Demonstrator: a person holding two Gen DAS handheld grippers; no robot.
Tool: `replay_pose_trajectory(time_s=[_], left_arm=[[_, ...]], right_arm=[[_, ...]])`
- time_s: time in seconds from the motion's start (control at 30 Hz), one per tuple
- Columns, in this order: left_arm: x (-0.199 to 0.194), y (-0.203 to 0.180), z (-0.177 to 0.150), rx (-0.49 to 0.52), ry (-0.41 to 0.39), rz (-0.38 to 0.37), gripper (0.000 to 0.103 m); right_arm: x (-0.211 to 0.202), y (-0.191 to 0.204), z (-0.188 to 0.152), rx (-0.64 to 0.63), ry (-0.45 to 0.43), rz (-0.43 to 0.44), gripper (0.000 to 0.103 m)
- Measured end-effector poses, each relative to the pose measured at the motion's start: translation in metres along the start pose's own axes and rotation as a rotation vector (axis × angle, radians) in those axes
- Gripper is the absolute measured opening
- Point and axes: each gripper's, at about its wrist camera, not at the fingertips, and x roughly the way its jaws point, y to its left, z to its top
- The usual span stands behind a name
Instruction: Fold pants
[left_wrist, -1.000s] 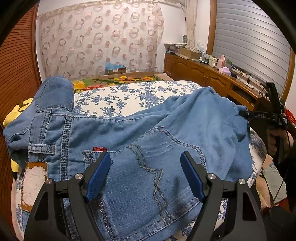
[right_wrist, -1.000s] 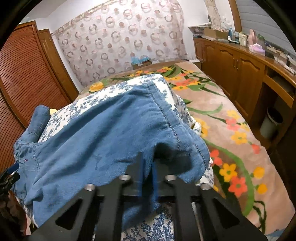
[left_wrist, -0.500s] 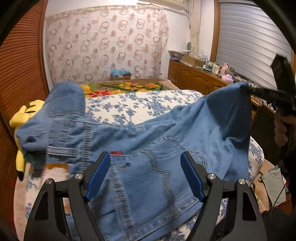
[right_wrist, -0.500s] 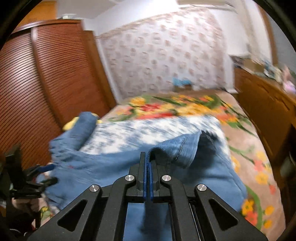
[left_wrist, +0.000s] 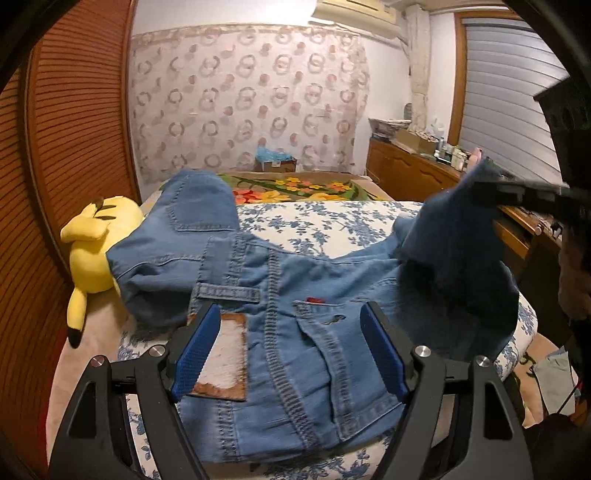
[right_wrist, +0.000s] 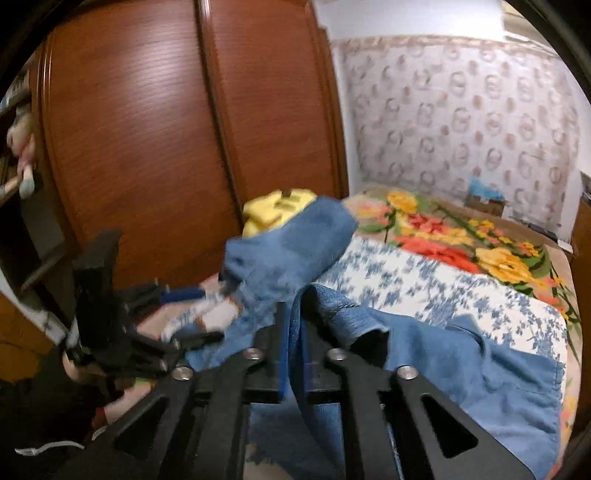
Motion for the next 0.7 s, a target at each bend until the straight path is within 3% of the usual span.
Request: replay_pose_trajectory(time_s=[0.07, 0.13, 0.27, 0.57, 0.7], left_arm=[[0.002, 0.001, -0.002, -0.005, 0.001, 0.0, 0.079], [0.003, 0.001, -0.003, -0.007, 0.002, -0.003, 0.079], [0.009, -0.005, -0.005, -0.003, 0.009, -0.025, 0.079], [0.023, -0.032, -0.011, 0.049, 0.037, -0.104, 0.077], [0.03, -0.048, -0.012, 0.086, 0.054, -0.15, 0.055]], right_arm=[[0.005, 0.001, 0.0, -0.011, 0.021, -0.008, 0.031], [0.004, -0.005, 0.005, -0.01, 0.036, -0.022, 0.04], [0.002, -0.02, 0.014, -0.002, 0.04, -0.086, 0.04], [0.015, -0.054, -0.014, 0.067, 0.105, -0.208, 0.04], [0.038, -0.076, -0.031, 0.13, 0.16, -0.227, 0.04]])
